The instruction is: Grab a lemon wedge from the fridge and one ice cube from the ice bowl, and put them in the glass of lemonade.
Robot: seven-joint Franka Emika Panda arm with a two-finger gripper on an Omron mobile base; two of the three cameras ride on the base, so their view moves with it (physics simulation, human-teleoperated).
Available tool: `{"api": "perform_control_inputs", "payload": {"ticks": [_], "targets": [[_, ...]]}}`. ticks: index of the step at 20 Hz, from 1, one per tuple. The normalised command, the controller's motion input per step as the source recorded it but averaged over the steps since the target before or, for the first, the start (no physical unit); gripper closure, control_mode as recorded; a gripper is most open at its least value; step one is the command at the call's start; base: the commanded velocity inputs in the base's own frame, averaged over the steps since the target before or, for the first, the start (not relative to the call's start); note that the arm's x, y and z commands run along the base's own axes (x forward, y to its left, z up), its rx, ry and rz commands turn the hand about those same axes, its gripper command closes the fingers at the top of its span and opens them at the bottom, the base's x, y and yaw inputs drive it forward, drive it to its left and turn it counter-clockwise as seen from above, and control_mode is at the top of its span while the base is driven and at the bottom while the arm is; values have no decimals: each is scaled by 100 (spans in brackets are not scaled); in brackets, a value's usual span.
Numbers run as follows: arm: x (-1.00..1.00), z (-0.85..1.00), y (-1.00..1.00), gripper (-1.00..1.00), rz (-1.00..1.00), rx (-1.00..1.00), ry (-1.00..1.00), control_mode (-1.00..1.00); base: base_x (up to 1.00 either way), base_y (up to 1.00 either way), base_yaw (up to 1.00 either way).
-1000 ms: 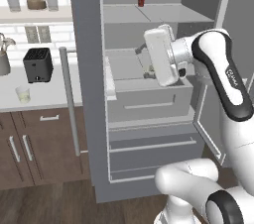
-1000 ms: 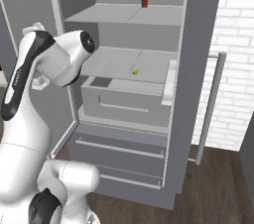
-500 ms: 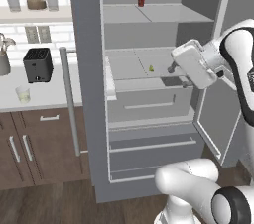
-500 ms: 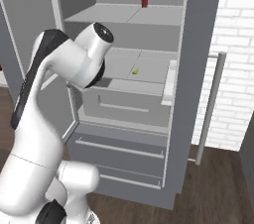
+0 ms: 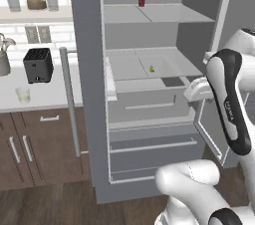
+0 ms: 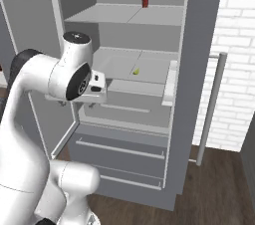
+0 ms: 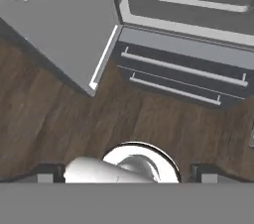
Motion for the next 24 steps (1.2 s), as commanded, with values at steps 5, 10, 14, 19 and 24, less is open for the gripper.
{"api": "perform_control_inputs", "payload": {"ticks": [5, 10, 14, 19, 24], "targets": [[-98, -50, -7, -100, 0, -34, -35, -100, 0, 0, 0], [-73, -6, -1, -100, 0, -4, -13, -100, 0, 0, 0], [-11, 24, 2, -100, -8, 19, -7, -100, 0, 0, 0], [0, 19, 30, -100, -25, 19, -13, -100, 0, 0, 0], [2, 0, 23, -100, -30, 10, -9, -100, 0, 0, 0]]}}
